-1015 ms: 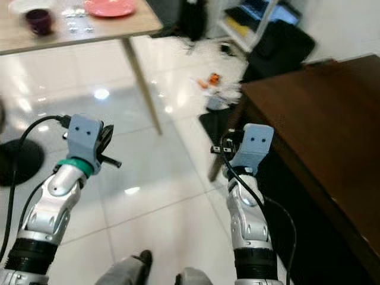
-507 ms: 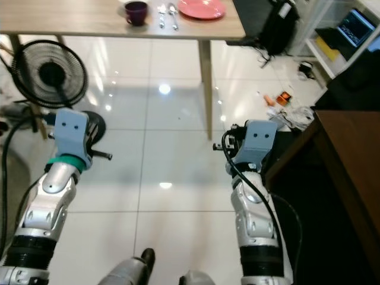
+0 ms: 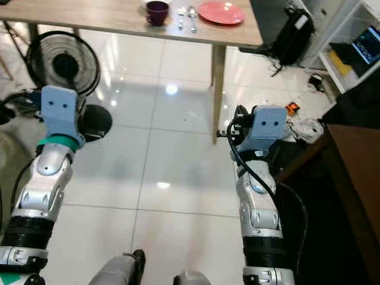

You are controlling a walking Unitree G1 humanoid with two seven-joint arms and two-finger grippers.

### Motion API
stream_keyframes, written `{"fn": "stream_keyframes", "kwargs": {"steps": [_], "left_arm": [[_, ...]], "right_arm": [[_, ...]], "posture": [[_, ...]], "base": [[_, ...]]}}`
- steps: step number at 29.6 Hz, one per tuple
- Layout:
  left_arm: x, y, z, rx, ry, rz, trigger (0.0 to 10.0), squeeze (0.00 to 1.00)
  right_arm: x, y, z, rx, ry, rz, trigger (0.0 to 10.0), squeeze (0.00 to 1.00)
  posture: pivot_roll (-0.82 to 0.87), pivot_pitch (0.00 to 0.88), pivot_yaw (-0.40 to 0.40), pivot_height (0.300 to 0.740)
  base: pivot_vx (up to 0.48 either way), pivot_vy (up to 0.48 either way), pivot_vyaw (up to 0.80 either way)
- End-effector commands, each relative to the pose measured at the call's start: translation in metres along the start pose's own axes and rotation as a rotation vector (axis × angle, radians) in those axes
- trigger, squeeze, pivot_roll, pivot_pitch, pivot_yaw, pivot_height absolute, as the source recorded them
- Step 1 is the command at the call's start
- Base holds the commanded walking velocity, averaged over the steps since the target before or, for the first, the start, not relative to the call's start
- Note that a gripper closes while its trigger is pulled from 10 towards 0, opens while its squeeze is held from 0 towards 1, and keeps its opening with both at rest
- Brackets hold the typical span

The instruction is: Setting the table

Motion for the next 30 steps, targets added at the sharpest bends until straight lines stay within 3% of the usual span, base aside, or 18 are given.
{"fn": "stream_keyframes", "kwargs": {"steps": [1, 23, 30], "left_arm": [[0.000, -0.005, -0.003, -0.006, 0.011, -0.018, 10.0, 0.00], [-0.001, -0.010, -0.006, -0.009, 0.011, -0.031, 10.0, 0.00], [-0.001, -0.011, -0.006, -0.010, 0.009, -0.037, 10.0, 0.00]], "right_arm": [[-0.001, -0.005, 0.000, 0.000, 0.002, -0.018, 10.0, 0.00], [0.000, -0.012, -0.004, 0.013, 0.018, -0.062, 10.0, 0.00], [0.001, -0.015, -0.006, 0.022, 0.034, -0.085, 10.0, 0.00]], "posture": [[0.03, 0.000, 0.015, 0.740], [0.03, 0.000, 0.014, 0.740], [0.03, 0.000, 0.015, 0.740]], "base": [[0.465, 0.000, 0.00], [0.465, 0.000, 0.00], [0.465, 0.000, -0.68]]}}
Point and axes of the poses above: a point about 5 cm out from each wrist's last joint towards the gripper, its own x axis pointing out of the wrist towards the gripper, its own z axis along the axis of the wrist's last joint, y = z × x, the point moved 2 cm from there along x, pointing out of the wrist towards the gripper, and after that the axes turned 4 degrees about -x, right-handed, at the moved point
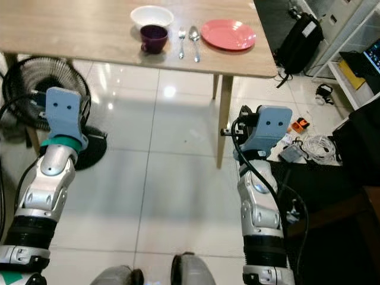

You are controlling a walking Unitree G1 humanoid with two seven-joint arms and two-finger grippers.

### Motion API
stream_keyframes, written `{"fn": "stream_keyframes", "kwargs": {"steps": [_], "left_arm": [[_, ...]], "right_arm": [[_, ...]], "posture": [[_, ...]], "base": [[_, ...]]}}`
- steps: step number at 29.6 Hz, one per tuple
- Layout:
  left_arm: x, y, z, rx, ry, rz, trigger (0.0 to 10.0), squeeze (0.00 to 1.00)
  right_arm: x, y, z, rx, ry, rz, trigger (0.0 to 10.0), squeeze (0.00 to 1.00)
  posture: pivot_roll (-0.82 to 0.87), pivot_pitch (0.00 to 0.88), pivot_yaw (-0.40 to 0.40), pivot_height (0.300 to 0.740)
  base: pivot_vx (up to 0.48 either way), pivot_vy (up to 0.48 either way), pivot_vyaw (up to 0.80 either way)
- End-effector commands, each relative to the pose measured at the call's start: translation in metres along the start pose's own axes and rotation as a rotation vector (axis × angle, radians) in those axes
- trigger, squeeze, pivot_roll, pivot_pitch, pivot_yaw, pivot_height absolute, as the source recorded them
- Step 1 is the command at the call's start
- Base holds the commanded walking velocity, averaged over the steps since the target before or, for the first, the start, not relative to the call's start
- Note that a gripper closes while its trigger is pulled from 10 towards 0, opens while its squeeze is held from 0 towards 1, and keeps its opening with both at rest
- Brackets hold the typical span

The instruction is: Setting the table

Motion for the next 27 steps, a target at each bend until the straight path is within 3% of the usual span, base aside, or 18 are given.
{"fn": "stream_keyframes", "kwargs": {"steps": [1, 5, 15, 22, 27], "left_arm": [[0.000, -0.007, -0.001, -0.009, 0.006, -0.027, 10.0, 0.00], [0.000, -0.008, -0.002, -0.010, 0.005, -0.030, 10.0, 0.00], [0.000, -0.007, -0.002, -0.008, 0.005, -0.031, 10.0, 0.00], [-0.001, -0.008, 0.002, 0.018, -0.015, -0.047, 10.0, 0.00], [-0.005, -0.007, 0.017, 0.079, -0.075, -0.075, 10.0, 0.00]], "right_arm": [[-0.001, -0.013, -0.004, -0.001, 0.022, -0.049, 10.0, 0.00], [-0.001, -0.015, -0.005, -0.001, 0.026, -0.066, 10.0, 0.00], [0.000, -0.016, -0.003, -0.018, 0.021, -0.068, 10.0, 0.00], [0.003, 0.000, 0.007, -0.013, -0.018, 0.035, 10.0, 0.00], [0.005, 0.014, 0.016, -0.020, -0.046, 0.125, 10.0, 0.00]], "posture": [[0.03, 0.000, 0.015, 0.740], [0.03, 0.000, 0.015, 0.740], [0.04, 0.000, 0.016, 0.740], [0.04, 0.000, 0.019, 0.740], [0.05, 0.000, 0.014, 0.740]], "base": [[0.465, 0.000, -0.73], [0.465, 0.000, -0.63], [0.465, 0.000, 0.00], [0.465, 0.000, 0.00], [0.465, 0.000, 0.00]]}}
Point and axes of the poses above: a point about 5 cm out from each wrist's last joint towards the gripper, its own x axis pointing out of the wrist towards the gripper, its own z axis along the axis of the wrist's last joint, y = z × x, the point moved 2 cm from there along x, pointing out of the wrist towards the gripper, and after that the axes turned 4 degrees about -x, right-handed, at the moved point
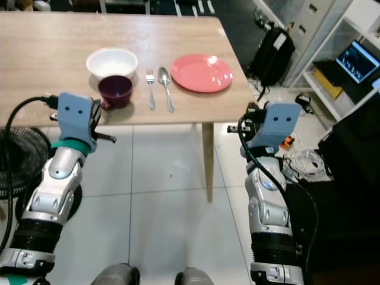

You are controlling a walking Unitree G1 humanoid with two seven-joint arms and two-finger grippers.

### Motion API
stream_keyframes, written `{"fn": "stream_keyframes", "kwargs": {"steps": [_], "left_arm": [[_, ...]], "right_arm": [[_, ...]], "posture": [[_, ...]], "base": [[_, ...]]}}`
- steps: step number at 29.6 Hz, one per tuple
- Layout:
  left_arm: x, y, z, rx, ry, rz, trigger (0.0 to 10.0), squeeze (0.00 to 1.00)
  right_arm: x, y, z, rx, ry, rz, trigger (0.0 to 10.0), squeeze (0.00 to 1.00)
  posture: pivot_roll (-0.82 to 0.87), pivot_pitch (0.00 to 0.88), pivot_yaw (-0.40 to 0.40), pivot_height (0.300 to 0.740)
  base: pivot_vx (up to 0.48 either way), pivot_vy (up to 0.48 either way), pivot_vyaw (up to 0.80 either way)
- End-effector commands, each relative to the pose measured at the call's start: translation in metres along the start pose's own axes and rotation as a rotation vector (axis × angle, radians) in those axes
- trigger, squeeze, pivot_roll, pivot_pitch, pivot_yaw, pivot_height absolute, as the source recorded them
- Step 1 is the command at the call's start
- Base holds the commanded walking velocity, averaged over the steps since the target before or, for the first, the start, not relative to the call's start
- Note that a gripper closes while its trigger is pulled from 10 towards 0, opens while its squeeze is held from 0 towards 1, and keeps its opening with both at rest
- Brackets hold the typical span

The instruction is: Setting the table

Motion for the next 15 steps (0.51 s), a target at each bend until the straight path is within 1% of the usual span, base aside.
{"fn": "stream_keyframes", "kwargs": {"steps": [1, 3, 4, 6, 7, 8, 11, 12, 15], "left_arm": [[-0.003, -0.001, 0.002, 0.028, -0.011, -0.019, 10.0, 0.00], [-0.005, 0.002, 0.008, 0.041, -0.028, -0.020, 10.0, 0.00], [-0.005, 0.002, 0.008, 0.041, -0.028, -0.020, 10.0, 0.00], [-0.005, 0.003, 0.009, 0.038, -0.031, -0.016, 10.0, 0.00], [-0.005, 0.003, 0.009, 0.038, -0.031, -0.016, 10.0, 0.00], [-0.006, 0.003, 0.009, 0.033, -0.031, -0.013, 10.0, 0.00], [-0.006, 0.003, 0.010, 0.032, -0.032, -0.012, 10.0, 0.00], [-0.007, 0.003, 0.010, 0.031, -0.032, -0.013, 10.0, 0.00], [-0.008, 0.001, 0.012, 0.032, -0.033, -0.023, 10.0, 0.00]], "right_arm": [[0.000, 0.004, 0.001, 0.006, 0.006, 0.028, 10.0, 0.00], [0.003, 0.011, 0.003, -0.009, -0.003, 0.056, 10.0, 0.00], [0.003, 0.011, 0.003, -0.009, -0.003, 0.056, 10.0, 0.00], [0.005, 0.016, 0.003, -0.056, 0.004, 0.074, 10.0, 0.00], [0.005, 0.016, 0.003, -0.056, 0.004, 0.074, 10.0, 0.00], [0.007, 0.021, 0.003, -0.108, 0.009, 0.092, 10.0, 0.00], [0.007, 0.022, 0.003, -0.124, 0.014, 0.097, 10.0, 0.00], [0.008, 0.023, 0.002, -0.145, 0.026, 0.094, 10.0, 0.00], [0.010, 0.023, 0.001, -0.153, 0.046, 0.073, 10.0, 0.00]], "posture": [[0.05, 0.000, 0.014, 0.740], [0.06, 0.000, 0.010, 0.740], [0.06, 0.000, 0.010, 0.740], [0.06, 0.000, 0.008, 0.740], [0.06, 0.000, 0.008, 0.740], [0.06, 0.000, 0.007, 0.740], [0.06, 0.000, 0.008, 0.740], [0.06, 0.000, 0.008, 0.740], [0.07, 0.000, 0.010, 0.740]], "base": [[0.465, 0.000, 0.00], [0.465, 0.000, 0.00], [0.465, 0.000, 0.00], [0.465, 0.000, 0.00], [0.465, 0.000, 0.00], [0.465, 0.000, 0.00], [0.465, 0.000, 0.00], [0.465, 0.000, 0.00], [0.449, 0.000, 0.00]]}}
Point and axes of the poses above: a point about 5 cm out from each wrist's last joint towards the gripper, its own x axis pointing out of the wrist towards the gripper, its own z axis along the axis of the wrist's last joint, y = z × x, the point moved 2 cm from there along x, pointing out of the wrist towards the gripper, and after that the axes turned 4 degrees about -x, right-handed, at the moved point
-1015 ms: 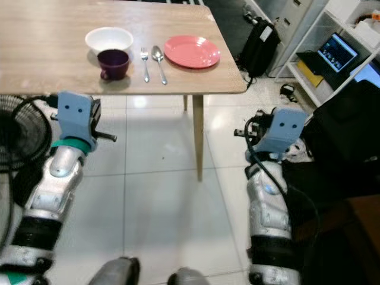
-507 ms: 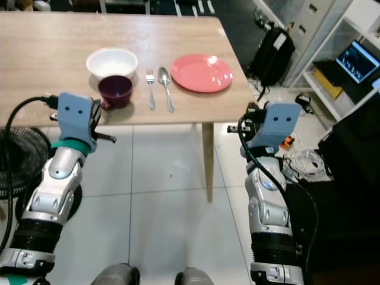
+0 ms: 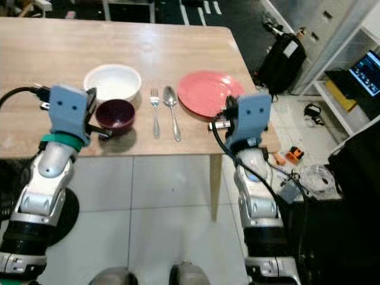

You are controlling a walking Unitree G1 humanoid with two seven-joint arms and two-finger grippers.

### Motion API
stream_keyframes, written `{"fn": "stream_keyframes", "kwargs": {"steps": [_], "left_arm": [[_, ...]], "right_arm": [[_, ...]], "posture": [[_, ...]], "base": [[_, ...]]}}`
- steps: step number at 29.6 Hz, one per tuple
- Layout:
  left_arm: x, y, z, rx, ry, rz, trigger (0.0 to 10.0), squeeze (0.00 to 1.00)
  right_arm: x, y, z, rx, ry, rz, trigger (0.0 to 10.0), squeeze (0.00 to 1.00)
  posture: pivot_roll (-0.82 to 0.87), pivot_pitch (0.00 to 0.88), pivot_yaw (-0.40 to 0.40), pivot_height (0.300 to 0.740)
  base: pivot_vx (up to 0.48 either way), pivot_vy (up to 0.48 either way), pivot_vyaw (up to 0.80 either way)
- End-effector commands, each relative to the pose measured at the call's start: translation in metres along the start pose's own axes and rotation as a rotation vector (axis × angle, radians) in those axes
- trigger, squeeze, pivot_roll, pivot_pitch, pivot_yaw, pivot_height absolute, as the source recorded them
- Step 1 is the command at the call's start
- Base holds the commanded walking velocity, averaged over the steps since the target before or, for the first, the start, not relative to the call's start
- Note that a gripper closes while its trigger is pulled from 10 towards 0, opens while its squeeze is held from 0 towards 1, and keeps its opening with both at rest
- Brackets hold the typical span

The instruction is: Setting the table

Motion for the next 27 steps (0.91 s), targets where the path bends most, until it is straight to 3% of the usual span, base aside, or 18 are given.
{"fn": "stream_keyframes", "kwargs": {"steps": [1, 8, 9, 11, 14, 17, 20, 21, 22, 23, 24, 26, 27], "left_arm": [[-0.004, -0.001, -0.006, -0.006, 0.035, -0.011, 10.0, 0.00], [-0.009, -0.005, -0.001, -0.010, 0.059, -0.090, 10.0, 0.00], [-0.009, -0.005, 0.003, -0.050, 0.076, -0.114, 10.0, 0.00], [-0.007, -0.004, 0.009, -0.046, 0.082, -0.163, 10.0, 0.00], [-0.001, 0.000, 0.023, 0.021, 0.121, -0.336, 10.0, 0.00], [-0.002, 0.004, 0.026, 0.033, 0.179, -0.434, 10.0, 0.00], [-0.002, 0.009, 0.027, 0.018, 0.211, -0.468, 10.0, 0.00], [-0.001, 0.013, 0.026, -0.001, 0.230, -0.467, 10.0, 0.07], [0.000, 0.019, 0.020, -0.034, 0.271, -0.453, 10.0, 1.00], [0.000, 0.019, 0.020, -0.034, 0.271, -0.453, 10.0, 1.00], [0.000, 0.020, 0.019, -0.044, 0.284, -0.450, 10.0, 1.00], [0.000, 0.020, 0.018, -0.038, 0.289, -0.457, 10.0, 1.00], [-0.001, 0.019, 0.019, -0.045, 0.296, -0.471, 10.0, 1.00]], "right_arm": [[-0.001, 0.005, -0.008, -0.007, 0.052, -0.002, 10.0, 0.00], [-0.001, 0.006, -0.006, 0.032, 0.086, 0.008, 10.0, 0.00], [-0.001, 0.006, -0.005, 0.026, 0.102, 0.026, 10.0, 0.00], [-0.001, 0.007, -0.005, 0.022, 0.128, 0.048, 10.0, 0.00], [0.001, 0.004, -0.004, 0.017, 0.176, 0.068, 10.0, 0.00], [0.001, 0.003, -0.005, 0.009, 0.198, 0.076, 10.0, 0.00], [-0.002, 0.005, -0.009, 0.000, 0.223, 0.101, 10.0, 0.00], [-0.006, 0.007, -0.012, -0.001, 0.240, 0.120, 10.0, 0.00], [-0.012, 0.014, -0.018, 0.007, 0.277, 0.157, 10.0, 0.00], [-0.012, 0.014, -0.018, 0.007, 0.277, 0.157, 10.0, 0.00], [-0.014, 0.017, -0.020, 0.010, 0.293, 0.169, 10.0, 0.50], [-0.016, 0.018, -0.021, 0.010, 0.302, 0.174, 10.0, 0.50], [-0.017, 0.020, -0.022, 0.018, 0.316, 0.179, 10.0, 1.00]], "posture": [[0.07, 0.000, 0.010, 0.740], [0.07, 0.000, 0.013, 0.740], [0.07, 0.000, 0.012, 0.740], [0.07, 0.000, 0.007, 0.740], [0.08, 0.000, 0.001, 0.740], [0.08, 0.000, 0.001, 0.740], [0.08, 0.000, 0.001, 0.740], [0.08, 0.000, 0.001, 0.740], [0.07, 0.000, 0.001, 0.740], [0.07, 0.000, 0.001, 0.740], [0.07, 0.002, 0.001, 0.740], [0.07, 0.002, 0.001, 0.740], [0.07, 0.004, 0.000, 0.740]], "base": [[0.416, 0.000, 0.00], [0.000, 0.000, 0.00], [0.000, 0.000, 0.00], [0.000, 0.000, 0.00], [0.000, 0.000, 0.00], [0.000, 0.000, 0.00], [0.000, 0.000, 0.00], [0.000, 0.000, 0.00], [0.000, 0.000, 0.00], [0.000, 0.000, 0.00], [0.000, 0.000, 0.00], [0.000, 0.000, 0.00], [0.000, 0.000, 0.00]]}}
Point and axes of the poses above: a point about 5 cm out from each wrist's last joint towards the gripper, its own x axis pointing out of the wrist towards the gripper, its own z axis along the axis of the wrist's last joint, y = z × x, the point moved 2 cm from there along x, pointing out of the wrist towards the gripper, and after that the axes turned 4 degrees about -x, right-handed, at the moved point
